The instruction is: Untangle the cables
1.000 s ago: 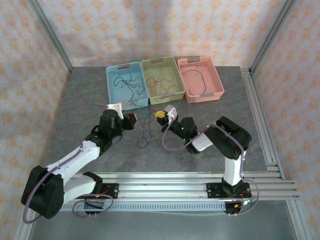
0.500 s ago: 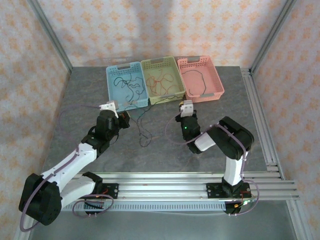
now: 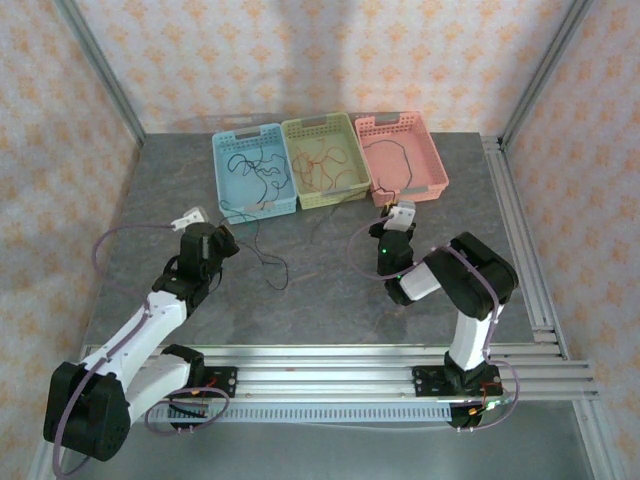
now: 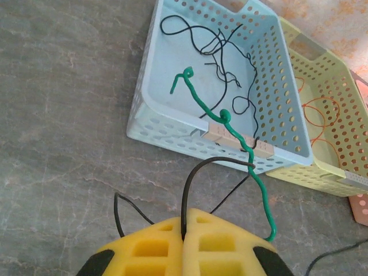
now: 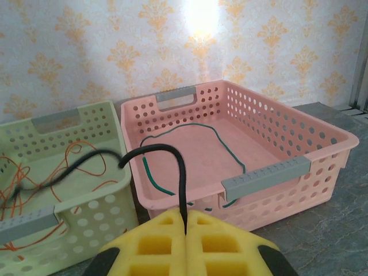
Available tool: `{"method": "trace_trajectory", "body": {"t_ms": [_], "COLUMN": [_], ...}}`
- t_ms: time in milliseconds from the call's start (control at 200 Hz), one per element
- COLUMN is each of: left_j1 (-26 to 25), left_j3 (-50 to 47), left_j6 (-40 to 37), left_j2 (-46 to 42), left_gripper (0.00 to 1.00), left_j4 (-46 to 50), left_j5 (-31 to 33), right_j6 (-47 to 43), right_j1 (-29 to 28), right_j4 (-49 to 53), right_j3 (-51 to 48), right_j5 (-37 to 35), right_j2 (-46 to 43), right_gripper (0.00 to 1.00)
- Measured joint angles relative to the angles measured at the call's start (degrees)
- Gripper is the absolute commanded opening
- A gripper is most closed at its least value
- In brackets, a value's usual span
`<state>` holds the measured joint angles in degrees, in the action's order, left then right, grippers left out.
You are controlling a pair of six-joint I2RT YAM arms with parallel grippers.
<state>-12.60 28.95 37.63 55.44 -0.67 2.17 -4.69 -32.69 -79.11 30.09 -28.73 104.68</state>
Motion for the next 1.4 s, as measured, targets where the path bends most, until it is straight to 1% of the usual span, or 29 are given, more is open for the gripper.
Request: {"method": "trace_trajectory", "body": {"t_ms": [145, 380, 606, 816, 921, 1016, 1206, 1396], "left_j1": [0.0, 0.0, 0.0, 0.0, 0.1, 0.4, 0.7, 0.7], "left_j3": [-0.3, -0.9, -1.3, -2.6, -3.0, -3.2, -3.2, -3.2], "left_j6": [0.1, 0.5, 1.6, 3.5, 4.2, 4.5, 4.6, 4.6], "left_j2": [0.0, -0.7, -2.7, -7.1, -8.0, -8.0, -8.0, -8.0], "left_gripper": [0.0, 0.0, 0.0, 0.0, 0.0, 0.0, 0.0, 0.0], "left_j4": [0.1, 0.1, 1.1, 3.6, 4.4, 4.3, 4.4, 4.4], "left_j5": [0.0, 0.1, 2.7, 7.4, 8.5, 9.0, 9.0, 9.0], "right_j6": [-0.8, -3.7, -4.3, -2.3, -0.5, 1.1, 2.8, 3.4], "right_j1": [-0.4, -0.7, 0.9, 1.9, 1.7, 0.7, -2.8, -5.6], "right_j4": [0.8, 8.4, 21.3, 36.7, 42.1, 45.8, 51.5, 55.6], "right_j3": [0.1, 5.4, 16.5, 30.2, 37.5, 44.1, 58.5, 72.7], "right_j5": [0.3, 0.9, 2.6, 9.4, 13.0, 15.2, 17.8, 18.7], "right_j2": [-2.8, -10.7, -14.6, -14.3, -11.4, -6.5, 7.9, 22.5], "right_gripper": [0.0, 0.0, 0.0, 0.0, 0.0, 0.0, 0.0, 0.0]}}
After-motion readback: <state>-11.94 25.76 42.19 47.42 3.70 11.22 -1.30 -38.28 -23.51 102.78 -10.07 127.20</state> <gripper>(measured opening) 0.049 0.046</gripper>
